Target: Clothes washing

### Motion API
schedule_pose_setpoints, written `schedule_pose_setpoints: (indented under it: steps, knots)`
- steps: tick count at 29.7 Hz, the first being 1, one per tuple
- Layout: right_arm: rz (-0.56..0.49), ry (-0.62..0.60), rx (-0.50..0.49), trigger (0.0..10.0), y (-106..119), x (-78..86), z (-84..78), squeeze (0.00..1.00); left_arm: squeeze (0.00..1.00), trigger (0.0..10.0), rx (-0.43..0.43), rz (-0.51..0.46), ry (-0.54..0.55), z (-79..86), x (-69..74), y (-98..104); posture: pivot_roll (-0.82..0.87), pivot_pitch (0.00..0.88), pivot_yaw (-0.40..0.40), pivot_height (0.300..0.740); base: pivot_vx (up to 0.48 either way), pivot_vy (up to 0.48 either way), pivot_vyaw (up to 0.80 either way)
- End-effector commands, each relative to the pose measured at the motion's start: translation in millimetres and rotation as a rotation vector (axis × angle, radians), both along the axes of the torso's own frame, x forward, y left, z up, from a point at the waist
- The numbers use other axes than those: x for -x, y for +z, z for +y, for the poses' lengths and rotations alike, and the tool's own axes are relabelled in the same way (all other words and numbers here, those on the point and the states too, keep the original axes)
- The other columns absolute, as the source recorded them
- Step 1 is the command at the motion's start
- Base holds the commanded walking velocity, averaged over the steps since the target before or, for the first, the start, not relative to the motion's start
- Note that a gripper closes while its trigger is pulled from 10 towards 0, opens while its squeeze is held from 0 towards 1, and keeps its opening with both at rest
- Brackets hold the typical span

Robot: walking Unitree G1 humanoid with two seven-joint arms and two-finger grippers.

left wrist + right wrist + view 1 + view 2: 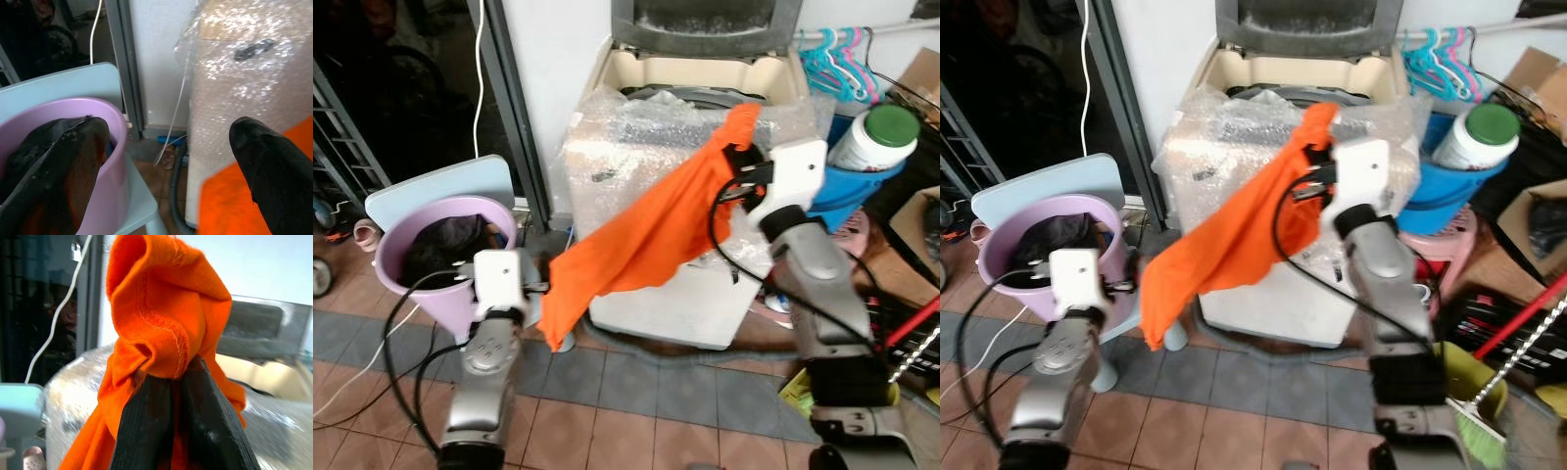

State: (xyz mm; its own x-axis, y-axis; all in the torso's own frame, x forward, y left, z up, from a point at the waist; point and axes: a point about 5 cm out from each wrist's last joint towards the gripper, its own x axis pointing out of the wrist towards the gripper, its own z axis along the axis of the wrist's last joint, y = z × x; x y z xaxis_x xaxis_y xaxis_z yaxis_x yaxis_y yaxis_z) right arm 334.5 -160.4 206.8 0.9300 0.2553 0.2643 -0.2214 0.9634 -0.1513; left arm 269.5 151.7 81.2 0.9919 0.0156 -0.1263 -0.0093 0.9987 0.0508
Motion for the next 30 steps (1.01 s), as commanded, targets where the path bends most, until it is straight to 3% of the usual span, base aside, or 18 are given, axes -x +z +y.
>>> schedule_pose_setpoints:
  steps: [1, 9, 12, 17, 18, 19, 24, 25, 27, 29, 30]
  knots:
    - [-0.072, 0.073, 0.031, 10.0, 18, -6.4, 14.4, 0.00, 0.00, 10.0, -0.010, 0.010, 0.023, 7.2, -0.5, -1, -0.07, 0.000, 0.038, 0.740, 0.450, 0.000, 0.00]
    - [-0.157, 0.241, 0.152, 10.0, 56, -25.3, 32.2, 0.00, 0.00, 10.0, 0.002, 0.015, 0.018, 3.7, -3.2, -1, -0.07, 0.000, 0.032, 0.740, 0.439, 0.000, 0.00]
    - [-0.194, 0.338, 0.131, 10.0, 95, -36.9, 38.3, 0.00, 0.00, 10.0, 0.002, 0.015, 0.018, 2.9, -4.0, -1, -0.07, 0.000, 0.028, 0.740, 0.435, 0.000, 0.00]
    - [-0.283, 0.362, 0.157, 10.0, 140, -45.7, 33.1, 0.00, 0.00, 10.0, -0.003, 0.018, 0.022, 2.7, -4.6, -2, -0.07, 0.000, 0.026, 0.740, 0.431, 0.000, 0.00]
    - [-0.406, 0.285, 0.214, 10.0, 173, -45.6, 25.1, 0.00, 0.00, 10.0, -0.004, 0.019, 0.021, 2.3, -5.2, -2, -0.07, 0.000, 0.026, 0.740, 0.390, 0.000, 0.00]
    - [-0.454, 0.243, 0.222, 10.0, 189, -44.9, 20.4, 0.00, 0.00, 10.0, -0.003, 0.018, 0.019, 1.9, -5.5, -2, -0.07, 0.000, 0.025, 0.740, 0.379, 0.000, 0.00]
    - [-0.708, 0.009, 0.122, 10.0, 276, -22.5, -13.0, 0.00, 0.00, 10.0, 0.006, 0.005, 0.009, -1.8, -6.3, 0, -0.07, 0.000, 0.025, 0.740, 0.122, 0.000, 0.00]
    - [-0.708, 0.009, 0.122, 10.0, 276, -22.5, -13.0, 0.00, 0.00, 10.0, 0.006, 0.005, 0.009, -1.8, -6.3, 0, -0.07, 0.000, 0.025, 0.740, 0.000, 0.000, 0.00]
    - [-0.785, -0.102, 0.095, 10.0, 299, -11.3, -28.3, 0.00, 0.00, 10.0, 0.009, 0.006, 0.009, -2.9, -5.6, 0, -0.07, 0.000, 0.018, 0.740, 0.000, 0.000, 0.00]
    - [-0.773, -0.151, 0.099, 10.0, 294, -14.1, -34.8, 0.00, 0.00, 10.0, 0.014, 0.007, 0.011, -3.3, -5.7, -1, -0.07, 0.000, 0.017, 0.740, 0.000, 0.000, 0.00]
    - [-0.726, -0.150, 0.114, 10.0, 282, -22.2, -35.4, 0.00, 0.00, 10.0, 0.015, 0.007, 0.012, -3.8, -6.4, 0, -0.07, 0.000, 0.014, 0.740, 0.000, 0.000, 0.00]
